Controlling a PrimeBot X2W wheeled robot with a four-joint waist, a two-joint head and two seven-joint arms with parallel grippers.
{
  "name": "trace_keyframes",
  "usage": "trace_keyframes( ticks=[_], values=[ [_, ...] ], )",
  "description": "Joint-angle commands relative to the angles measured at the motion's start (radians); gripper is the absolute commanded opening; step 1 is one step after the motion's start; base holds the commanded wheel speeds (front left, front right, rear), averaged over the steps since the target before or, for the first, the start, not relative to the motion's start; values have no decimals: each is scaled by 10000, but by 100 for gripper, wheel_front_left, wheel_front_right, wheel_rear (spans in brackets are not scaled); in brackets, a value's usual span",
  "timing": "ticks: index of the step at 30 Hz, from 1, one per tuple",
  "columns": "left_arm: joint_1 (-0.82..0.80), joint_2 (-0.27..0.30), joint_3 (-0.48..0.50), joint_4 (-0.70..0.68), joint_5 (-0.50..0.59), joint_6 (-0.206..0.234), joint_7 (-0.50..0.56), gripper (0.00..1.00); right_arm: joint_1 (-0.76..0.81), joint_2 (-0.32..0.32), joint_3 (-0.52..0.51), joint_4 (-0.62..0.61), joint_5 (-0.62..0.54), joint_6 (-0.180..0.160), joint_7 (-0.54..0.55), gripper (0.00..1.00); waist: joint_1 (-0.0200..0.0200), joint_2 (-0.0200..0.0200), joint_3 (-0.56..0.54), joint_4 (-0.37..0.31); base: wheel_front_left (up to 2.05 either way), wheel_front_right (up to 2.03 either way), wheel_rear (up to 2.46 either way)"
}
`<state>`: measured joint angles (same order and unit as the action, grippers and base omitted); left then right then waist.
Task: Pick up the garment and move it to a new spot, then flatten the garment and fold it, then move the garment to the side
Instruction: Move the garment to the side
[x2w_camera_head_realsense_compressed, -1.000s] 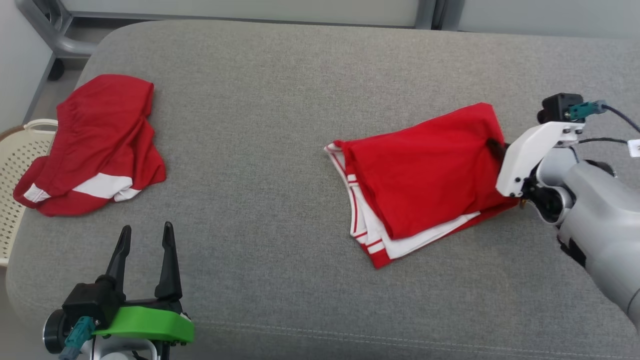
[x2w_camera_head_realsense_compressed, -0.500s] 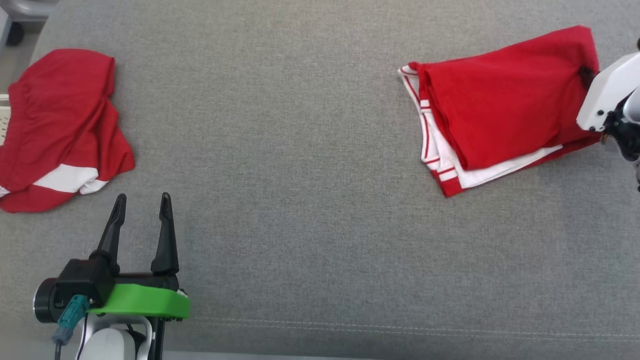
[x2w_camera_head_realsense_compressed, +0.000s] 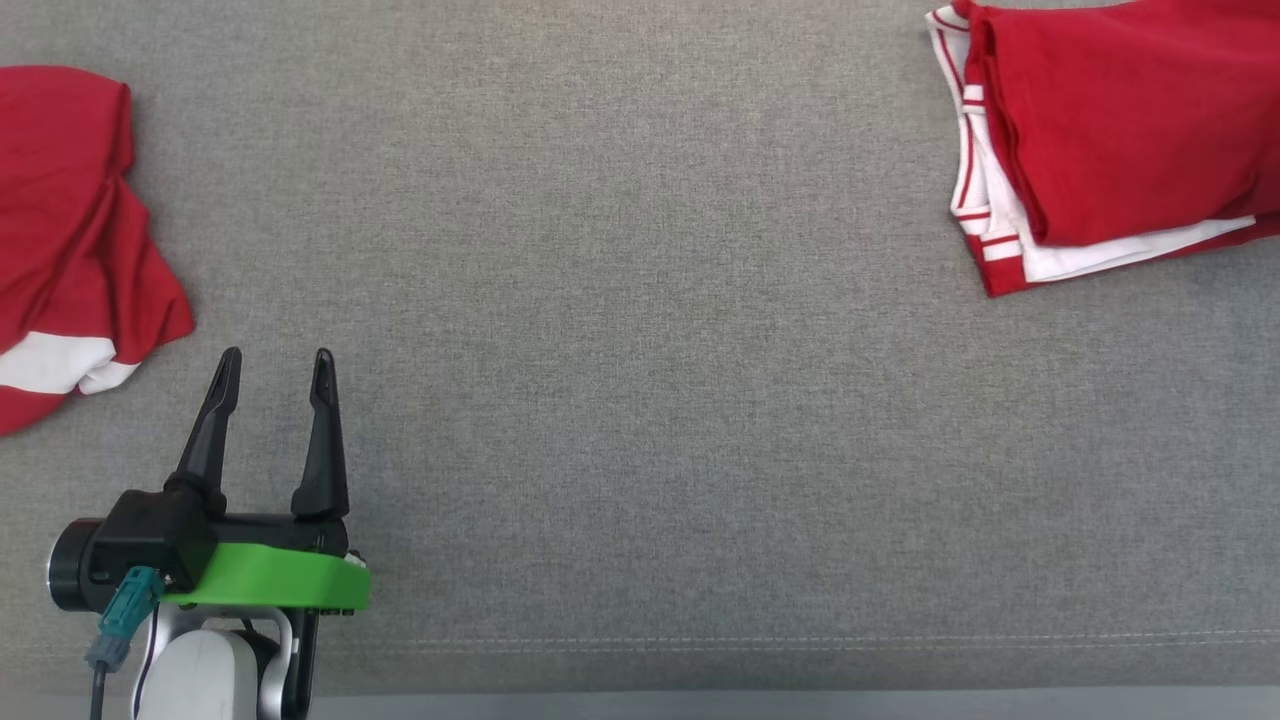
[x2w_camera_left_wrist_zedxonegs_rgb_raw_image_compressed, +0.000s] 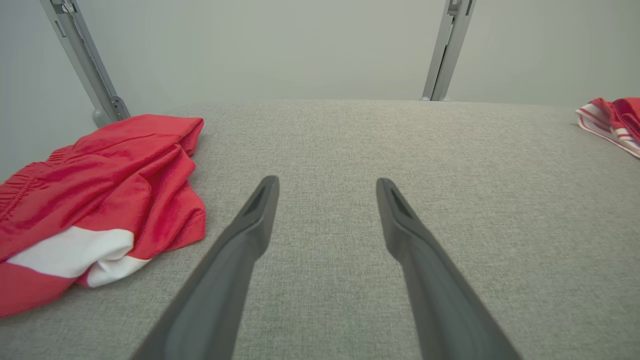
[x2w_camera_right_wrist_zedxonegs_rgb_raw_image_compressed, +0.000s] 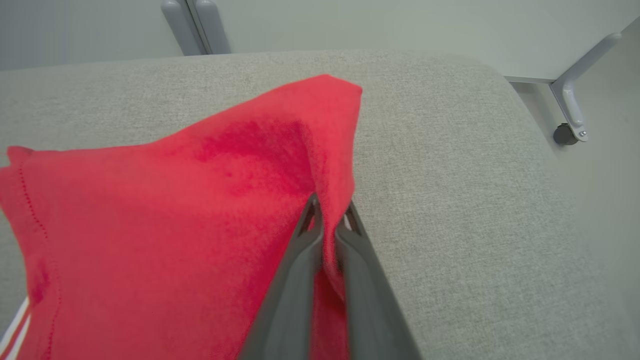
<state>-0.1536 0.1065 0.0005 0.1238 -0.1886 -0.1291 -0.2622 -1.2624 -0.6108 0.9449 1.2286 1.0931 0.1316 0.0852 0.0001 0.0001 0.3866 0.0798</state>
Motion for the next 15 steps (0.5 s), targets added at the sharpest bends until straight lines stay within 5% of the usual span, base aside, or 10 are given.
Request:
trace_keyframes(
  ticks=[1,15],
  values=[
    [-118,84,15,-74,-26,-19,-15,100,-240,-142,51,135,-136,-16,38,0,-1,-1,83,-38,0,0,0],
    [-131,162,98,-135,-30,-20,-15,100,-1240,-807,256,552,-755,-16,117,0,-1,-1,359,-24,0,0,0]
  ],
)
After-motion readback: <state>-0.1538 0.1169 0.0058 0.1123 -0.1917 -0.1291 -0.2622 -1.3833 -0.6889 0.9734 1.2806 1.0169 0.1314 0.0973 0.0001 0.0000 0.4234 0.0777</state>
